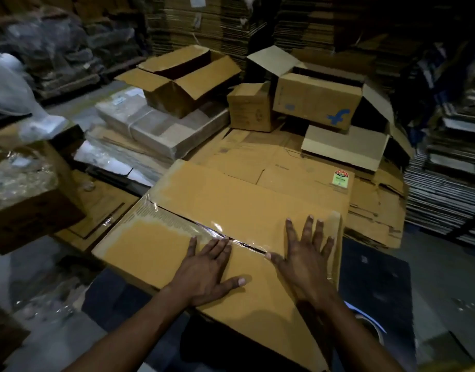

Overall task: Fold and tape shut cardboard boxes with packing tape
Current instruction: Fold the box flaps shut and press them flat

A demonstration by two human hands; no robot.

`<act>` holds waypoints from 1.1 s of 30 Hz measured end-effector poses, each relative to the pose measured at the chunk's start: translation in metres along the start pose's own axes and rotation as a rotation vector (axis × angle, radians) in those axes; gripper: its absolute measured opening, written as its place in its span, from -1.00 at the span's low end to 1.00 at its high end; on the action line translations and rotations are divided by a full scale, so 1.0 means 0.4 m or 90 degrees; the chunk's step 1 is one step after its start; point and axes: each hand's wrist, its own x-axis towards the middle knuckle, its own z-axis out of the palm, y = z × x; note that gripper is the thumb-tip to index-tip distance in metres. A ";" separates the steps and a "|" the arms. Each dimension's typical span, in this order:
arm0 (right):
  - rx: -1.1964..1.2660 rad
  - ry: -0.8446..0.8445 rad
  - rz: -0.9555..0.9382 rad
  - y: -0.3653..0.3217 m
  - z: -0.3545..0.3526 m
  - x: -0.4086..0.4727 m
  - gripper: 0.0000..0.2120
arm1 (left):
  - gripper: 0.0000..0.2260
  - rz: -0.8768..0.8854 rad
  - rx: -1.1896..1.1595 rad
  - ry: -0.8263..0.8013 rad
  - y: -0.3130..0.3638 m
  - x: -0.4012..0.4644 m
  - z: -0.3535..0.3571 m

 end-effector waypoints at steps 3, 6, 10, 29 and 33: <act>0.040 -0.021 0.021 -0.035 -0.019 0.036 0.10 | -0.03 0.056 -0.027 0.072 -0.026 0.021 -0.029; 0.031 0.021 0.026 -0.143 -0.028 0.089 0.01 | -0.04 0.074 -0.042 0.106 -0.108 0.030 -0.064; 0.021 0.015 0.017 -0.293 0.040 0.134 -0.11 | 0.08 0.025 -0.002 0.019 -0.284 0.014 -0.053; 0.050 -0.007 -0.041 -0.689 0.073 0.220 -0.22 | -0.01 -0.003 -0.086 0.094 -0.533 -0.019 -0.053; 0.079 0.028 -0.067 -0.793 0.055 0.269 -0.19 | -0.16 -0.013 -0.323 0.221 -0.622 -0.050 -0.003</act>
